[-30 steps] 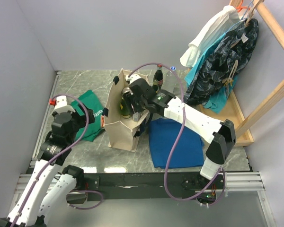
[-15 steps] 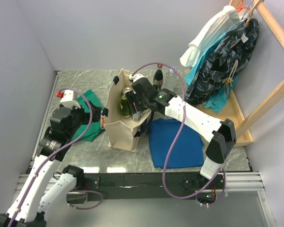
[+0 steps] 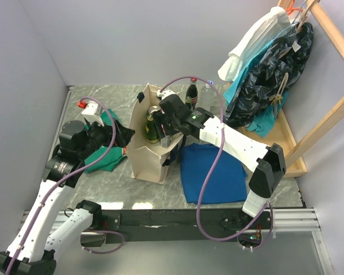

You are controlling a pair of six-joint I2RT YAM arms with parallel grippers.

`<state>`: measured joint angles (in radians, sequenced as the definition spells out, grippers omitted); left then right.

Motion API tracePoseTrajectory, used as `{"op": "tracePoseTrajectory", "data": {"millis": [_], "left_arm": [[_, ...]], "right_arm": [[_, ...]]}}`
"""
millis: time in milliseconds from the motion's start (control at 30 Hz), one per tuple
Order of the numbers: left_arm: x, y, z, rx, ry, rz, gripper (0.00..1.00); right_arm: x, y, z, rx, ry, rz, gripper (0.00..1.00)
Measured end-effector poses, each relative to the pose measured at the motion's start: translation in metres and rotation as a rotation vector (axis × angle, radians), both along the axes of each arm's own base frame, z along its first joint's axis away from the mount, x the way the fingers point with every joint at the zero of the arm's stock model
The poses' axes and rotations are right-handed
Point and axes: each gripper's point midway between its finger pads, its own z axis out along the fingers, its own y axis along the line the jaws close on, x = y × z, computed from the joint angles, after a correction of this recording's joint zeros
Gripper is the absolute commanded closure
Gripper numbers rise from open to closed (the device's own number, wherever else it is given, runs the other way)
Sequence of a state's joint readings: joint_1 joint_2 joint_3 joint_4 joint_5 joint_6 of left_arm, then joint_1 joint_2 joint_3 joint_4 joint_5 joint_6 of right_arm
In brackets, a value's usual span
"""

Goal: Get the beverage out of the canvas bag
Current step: Adjust the canvas bag at the center of the board.

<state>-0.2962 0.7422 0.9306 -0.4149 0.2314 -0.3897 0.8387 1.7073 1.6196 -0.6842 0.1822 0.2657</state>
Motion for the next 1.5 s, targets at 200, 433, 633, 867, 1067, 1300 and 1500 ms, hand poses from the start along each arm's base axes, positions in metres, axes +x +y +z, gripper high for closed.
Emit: {"op": "tracePoseTrajectory", "data": {"millis": [200,433,633,867,1067,1300,1500], "left_arm": [[-0.016,-0.008,-0.022,0.002,0.076,-0.069,0.04],[-0.032,-0.006,-0.03,-0.035,0.093,-0.07,0.04],[-0.035,-0.006,-0.051,-0.055,0.163,-0.051,0.03],[-0.032,-0.007,-0.063,-0.082,0.224,-0.029,0.4],[-0.032,-0.012,-0.063,-0.107,0.242,-0.038,0.8],[-0.031,-0.013,-0.079,-0.072,0.305,-0.047,0.03],[-0.032,-0.012,-0.07,-0.058,0.317,-0.049,0.04]], "right_arm": [[0.0,0.0,0.0,0.008,0.004,-0.009,0.28],[-0.003,0.0,0.003,0.021,0.002,-0.017,0.28],[-0.011,0.0,0.001,0.029,0.005,-0.012,0.29],[-0.029,0.005,-0.012,0.02,0.034,0.01,0.3],[-0.031,0.007,-0.012,0.016,0.029,0.012,0.29],[-0.028,0.003,-0.012,0.003,0.012,-0.01,0.29],[-0.027,0.003,-0.011,0.0,0.007,-0.008,0.29]]}}
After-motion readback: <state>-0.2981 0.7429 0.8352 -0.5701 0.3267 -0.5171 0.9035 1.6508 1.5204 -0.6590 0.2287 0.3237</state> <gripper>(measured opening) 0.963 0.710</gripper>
